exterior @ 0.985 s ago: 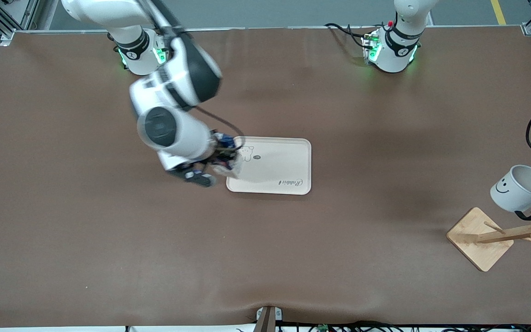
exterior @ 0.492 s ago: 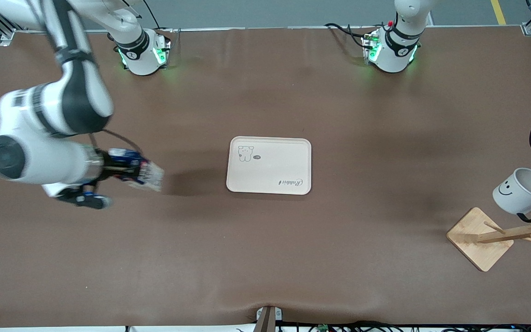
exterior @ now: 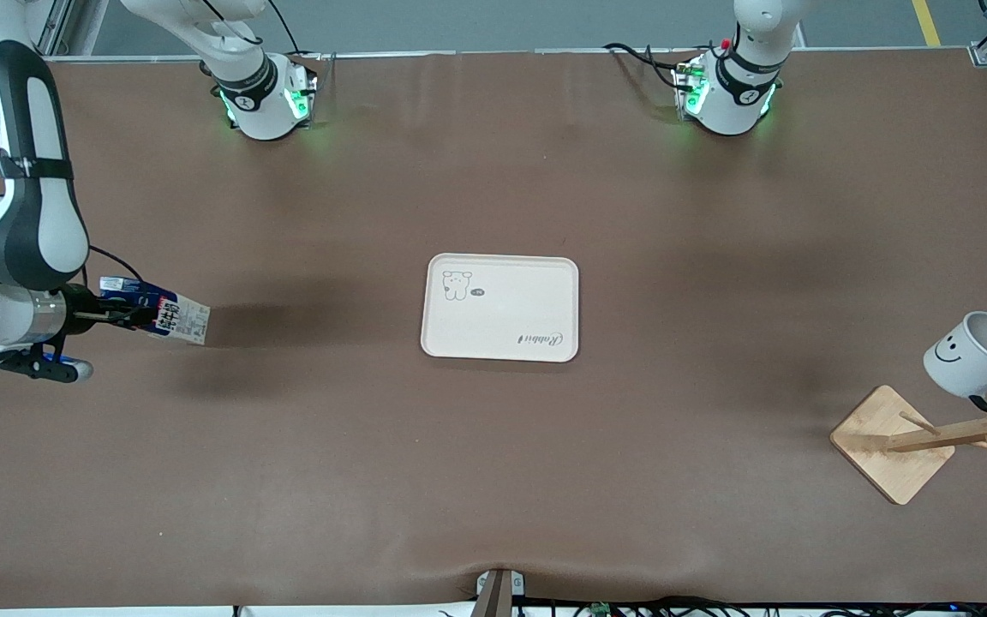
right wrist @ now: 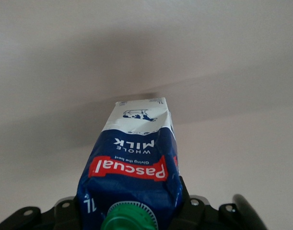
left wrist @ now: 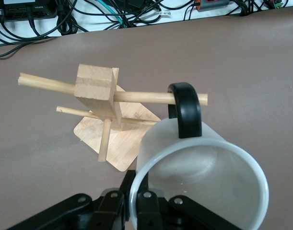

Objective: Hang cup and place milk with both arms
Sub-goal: 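Carry the milk off the tray while the left gripper hangs the mug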

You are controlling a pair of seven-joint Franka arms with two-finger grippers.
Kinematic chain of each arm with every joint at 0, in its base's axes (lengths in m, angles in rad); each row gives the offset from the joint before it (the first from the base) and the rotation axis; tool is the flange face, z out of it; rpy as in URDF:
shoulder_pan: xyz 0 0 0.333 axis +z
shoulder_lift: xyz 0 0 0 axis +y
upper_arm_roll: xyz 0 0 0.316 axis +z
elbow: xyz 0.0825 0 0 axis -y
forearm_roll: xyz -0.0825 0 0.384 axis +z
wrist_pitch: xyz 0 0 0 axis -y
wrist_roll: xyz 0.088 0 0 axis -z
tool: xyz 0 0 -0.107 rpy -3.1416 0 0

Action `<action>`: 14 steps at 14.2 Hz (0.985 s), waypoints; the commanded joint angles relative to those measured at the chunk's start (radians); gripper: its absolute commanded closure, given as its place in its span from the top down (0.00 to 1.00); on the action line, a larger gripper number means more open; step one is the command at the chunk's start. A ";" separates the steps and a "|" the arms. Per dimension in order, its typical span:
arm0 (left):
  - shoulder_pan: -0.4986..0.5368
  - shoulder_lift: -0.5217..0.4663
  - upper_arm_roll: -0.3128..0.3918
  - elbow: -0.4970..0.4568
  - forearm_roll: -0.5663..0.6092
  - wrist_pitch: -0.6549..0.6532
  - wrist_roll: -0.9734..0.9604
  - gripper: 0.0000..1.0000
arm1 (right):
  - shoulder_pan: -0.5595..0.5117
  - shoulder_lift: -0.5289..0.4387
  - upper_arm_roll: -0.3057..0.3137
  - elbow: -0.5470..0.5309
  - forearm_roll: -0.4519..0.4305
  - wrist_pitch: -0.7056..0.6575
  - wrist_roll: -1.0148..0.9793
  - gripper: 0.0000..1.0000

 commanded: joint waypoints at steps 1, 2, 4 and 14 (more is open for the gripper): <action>0.009 0.007 -0.008 0.031 -0.008 -0.018 0.019 0.16 | -0.038 -0.053 0.025 -0.137 -0.023 0.111 -0.045 0.00; 0.009 0.007 -0.008 0.031 -0.008 -0.018 0.019 0.48 | -0.042 -0.052 0.025 -0.154 -0.021 0.122 -0.055 0.00; 0.007 0.001 -0.008 0.034 -0.008 -0.024 0.015 1.00 | -0.043 -0.049 0.025 -0.170 -0.017 0.130 -0.054 0.00; -0.051 -0.125 -0.118 0.063 0.139 -0.278 -0.387 1.00 | -0.035 -0.027 0.027 -0.017 -0.012 0.046 -0.043 1.00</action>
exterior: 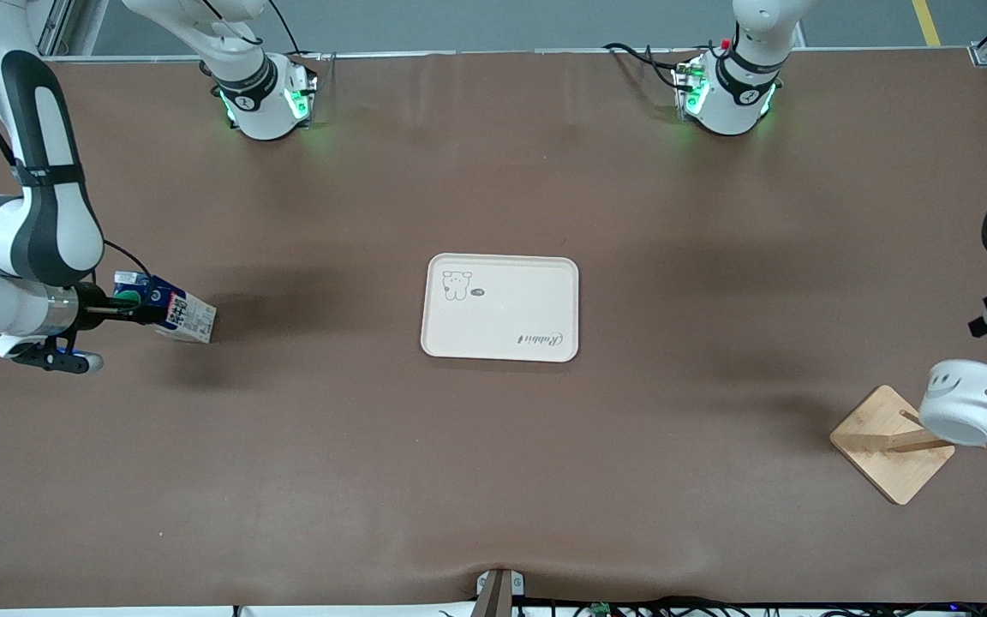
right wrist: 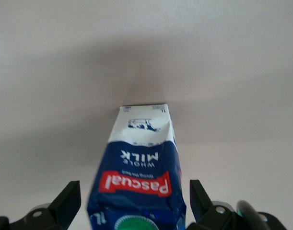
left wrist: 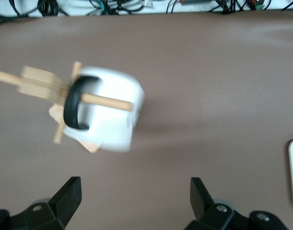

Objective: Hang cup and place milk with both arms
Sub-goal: 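Carry the milk off the tray while the left gripper hangs the mug, then set the milk on the table while the left gripper releases the mug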

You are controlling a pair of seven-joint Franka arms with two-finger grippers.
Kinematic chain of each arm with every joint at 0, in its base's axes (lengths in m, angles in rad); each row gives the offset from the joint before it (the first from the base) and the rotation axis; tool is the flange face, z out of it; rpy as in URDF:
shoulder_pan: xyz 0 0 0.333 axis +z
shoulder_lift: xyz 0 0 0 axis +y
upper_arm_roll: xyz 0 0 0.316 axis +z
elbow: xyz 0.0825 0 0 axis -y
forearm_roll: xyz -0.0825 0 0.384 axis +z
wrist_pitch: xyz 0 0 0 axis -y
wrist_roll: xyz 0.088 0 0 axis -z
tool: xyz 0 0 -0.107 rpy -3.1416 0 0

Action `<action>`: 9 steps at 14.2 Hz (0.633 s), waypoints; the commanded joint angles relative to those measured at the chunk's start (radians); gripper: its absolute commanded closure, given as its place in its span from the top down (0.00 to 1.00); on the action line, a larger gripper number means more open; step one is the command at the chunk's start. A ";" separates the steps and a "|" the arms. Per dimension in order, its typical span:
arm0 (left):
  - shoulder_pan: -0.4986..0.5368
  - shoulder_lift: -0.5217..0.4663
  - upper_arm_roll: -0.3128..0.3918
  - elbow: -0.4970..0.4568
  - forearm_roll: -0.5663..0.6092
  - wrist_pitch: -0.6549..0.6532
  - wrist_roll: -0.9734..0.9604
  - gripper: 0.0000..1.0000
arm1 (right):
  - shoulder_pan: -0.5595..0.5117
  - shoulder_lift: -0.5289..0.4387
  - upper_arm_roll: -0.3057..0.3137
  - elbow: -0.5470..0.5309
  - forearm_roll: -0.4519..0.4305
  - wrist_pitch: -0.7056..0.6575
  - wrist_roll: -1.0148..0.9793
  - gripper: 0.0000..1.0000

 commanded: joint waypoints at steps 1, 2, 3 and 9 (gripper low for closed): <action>-0.001 -0.070 -0.068 -0.008 0.097 -0.086 -0.146 1.00 | -0.011 -0.004 0.018 0.092 -0.012 -0.072 0.002 1.00; -0.001 -0.083 -0.095 -0.007 0.123 -0.107 -0.190 1.00 | -0.011 -0.003 0.020 0.114 -0.010 -0.074 -0.007 1.00; -0.001 -0.095 -0.117 -0.005 0.142 -0.136 -0.212 1.00 | -0.009 -0.003 0.023 0.131 -0.009 -0.072 -0.007 1.00; -0.001 -0.106 -0.174 0.093 0.165 -0.258 -0.217 1.00 | 0.038 0.010 0.023 0.296 -0.016 -0.063 -0.010 1.00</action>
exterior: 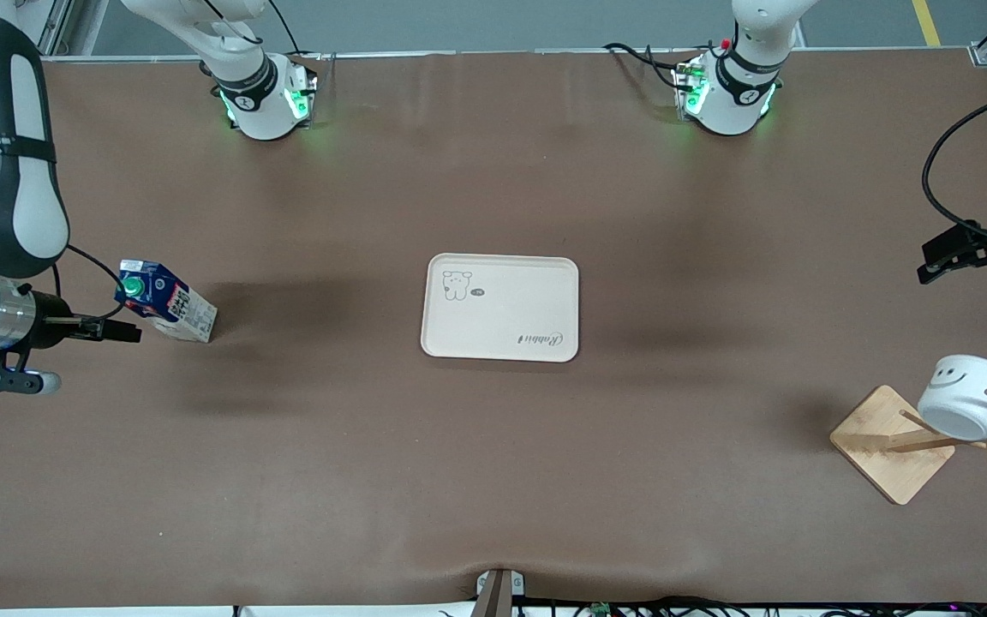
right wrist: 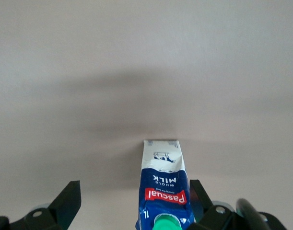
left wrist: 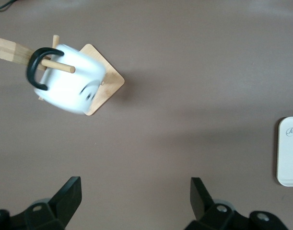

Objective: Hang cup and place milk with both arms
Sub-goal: 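Set the milk on the table while the left gripper releases the mug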

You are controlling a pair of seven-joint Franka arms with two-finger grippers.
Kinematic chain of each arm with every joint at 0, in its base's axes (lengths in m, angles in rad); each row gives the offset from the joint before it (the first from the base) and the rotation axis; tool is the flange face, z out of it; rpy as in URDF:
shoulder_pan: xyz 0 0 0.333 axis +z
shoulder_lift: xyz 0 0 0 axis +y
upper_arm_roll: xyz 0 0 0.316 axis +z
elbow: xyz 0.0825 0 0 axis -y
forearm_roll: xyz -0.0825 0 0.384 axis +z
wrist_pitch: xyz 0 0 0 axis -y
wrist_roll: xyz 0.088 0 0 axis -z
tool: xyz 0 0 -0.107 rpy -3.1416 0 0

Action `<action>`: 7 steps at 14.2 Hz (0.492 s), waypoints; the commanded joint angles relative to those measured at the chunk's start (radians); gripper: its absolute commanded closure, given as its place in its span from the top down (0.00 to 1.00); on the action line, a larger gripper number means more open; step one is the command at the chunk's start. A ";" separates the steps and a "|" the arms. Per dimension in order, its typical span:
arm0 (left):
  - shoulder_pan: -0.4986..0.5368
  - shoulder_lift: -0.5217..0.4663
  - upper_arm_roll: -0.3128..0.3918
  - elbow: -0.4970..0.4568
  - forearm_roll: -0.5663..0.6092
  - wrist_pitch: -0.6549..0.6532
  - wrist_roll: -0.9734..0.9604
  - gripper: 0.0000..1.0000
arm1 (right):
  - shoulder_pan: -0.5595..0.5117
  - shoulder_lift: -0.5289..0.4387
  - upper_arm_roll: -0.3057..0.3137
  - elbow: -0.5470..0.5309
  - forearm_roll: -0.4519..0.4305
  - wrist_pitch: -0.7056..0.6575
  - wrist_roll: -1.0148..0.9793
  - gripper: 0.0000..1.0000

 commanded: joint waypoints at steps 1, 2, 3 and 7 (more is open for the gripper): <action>0.010 0.004 -0.026 0.049 0.026 -0.051 0.000 1.00 | 0.021 0.010 0.002 0.086 -0.014 -0.013 -0.005 1.00; 0.010 0.002 -0.028 0.057 0.026 -0.079 0.000 1.00 | 0.022 0.010 0.000 0.096 -0.021 -0.008 -0.008 1.00; 0.010 0.002 -0.032 0.069 0.026 -0.105 -0.006 1.00 | 0.021 0.010 0.002 0.128 -0.010 0.013 -0.005 1.00; 0.010 -0.025 -0.045 0.069 0.025 -0.148 -0.026 1.00 | 0.071 0.045 -0.003 0.315 -0.095 0.056 -0.006 1.00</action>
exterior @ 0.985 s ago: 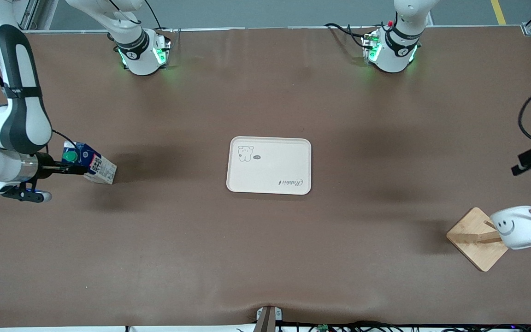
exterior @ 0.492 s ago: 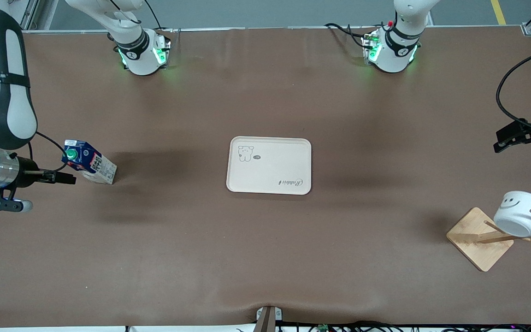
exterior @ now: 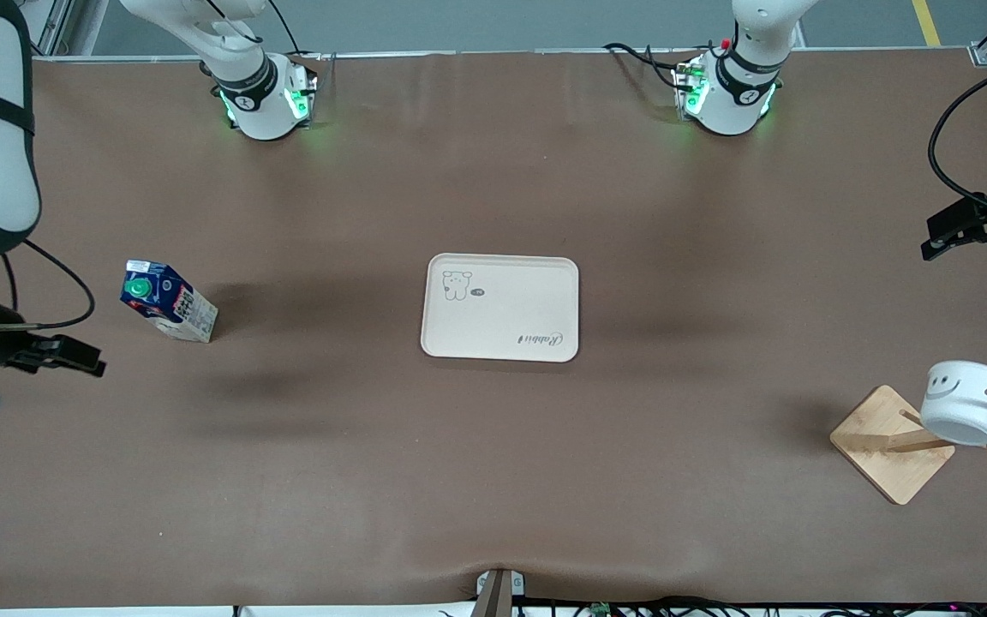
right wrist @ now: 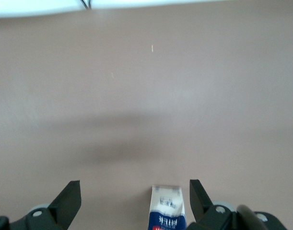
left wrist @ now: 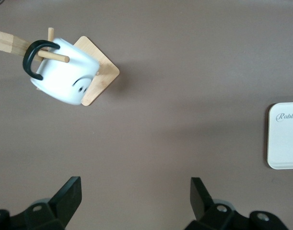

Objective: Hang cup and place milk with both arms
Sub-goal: 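Open the right gripper and raise both grippers away from the objects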

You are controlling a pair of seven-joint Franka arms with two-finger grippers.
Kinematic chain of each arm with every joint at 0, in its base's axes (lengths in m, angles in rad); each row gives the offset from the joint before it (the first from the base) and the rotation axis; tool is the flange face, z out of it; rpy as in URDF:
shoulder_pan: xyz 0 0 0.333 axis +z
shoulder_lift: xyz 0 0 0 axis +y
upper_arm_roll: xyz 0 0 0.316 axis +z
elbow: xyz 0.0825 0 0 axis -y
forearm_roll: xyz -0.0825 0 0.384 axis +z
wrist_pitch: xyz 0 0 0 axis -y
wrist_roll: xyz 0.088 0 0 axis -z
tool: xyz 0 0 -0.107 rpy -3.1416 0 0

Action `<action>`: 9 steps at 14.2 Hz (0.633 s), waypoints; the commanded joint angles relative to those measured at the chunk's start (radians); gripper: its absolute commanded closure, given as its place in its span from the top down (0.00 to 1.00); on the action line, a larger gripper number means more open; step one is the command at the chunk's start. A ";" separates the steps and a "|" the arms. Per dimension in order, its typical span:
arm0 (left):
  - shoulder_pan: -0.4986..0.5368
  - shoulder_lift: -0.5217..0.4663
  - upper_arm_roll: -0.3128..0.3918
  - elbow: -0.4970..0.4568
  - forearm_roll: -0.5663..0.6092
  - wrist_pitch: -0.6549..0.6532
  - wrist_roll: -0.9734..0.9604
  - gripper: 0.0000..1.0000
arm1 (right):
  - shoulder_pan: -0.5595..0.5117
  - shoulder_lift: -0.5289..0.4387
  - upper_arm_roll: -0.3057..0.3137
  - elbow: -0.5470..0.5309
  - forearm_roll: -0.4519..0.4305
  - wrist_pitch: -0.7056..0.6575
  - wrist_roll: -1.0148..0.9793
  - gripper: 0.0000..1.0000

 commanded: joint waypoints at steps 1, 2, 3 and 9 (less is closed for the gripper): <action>0.009 -0.031 -0.027 0.010 0.022 -0.059 -0.053 1.00 | 0.029 0.031 -0.002 0.129 -0.078 -0.022 -0.003 1.00; 0.009 -0.032 -0.045 0.010 0.022 -0.066 -0.075 1.00 | 0.020 0.019 0.004 0.126 -0.061 -0.043 -0.003 1.00; 0.009 -0.035 -0.056 0.010 0.023 -0.067 -0.086 1.00 | 0.029 0.005 0.004 0.132 -0.043 -0.077 -0.003 1.00; -0.186 -0.098 0.087 -0.021 0.020 -0.083 -0.092 1.00 | 0.032 -0.163 0.001 0.099 0.002 -0.422 0.055 1.00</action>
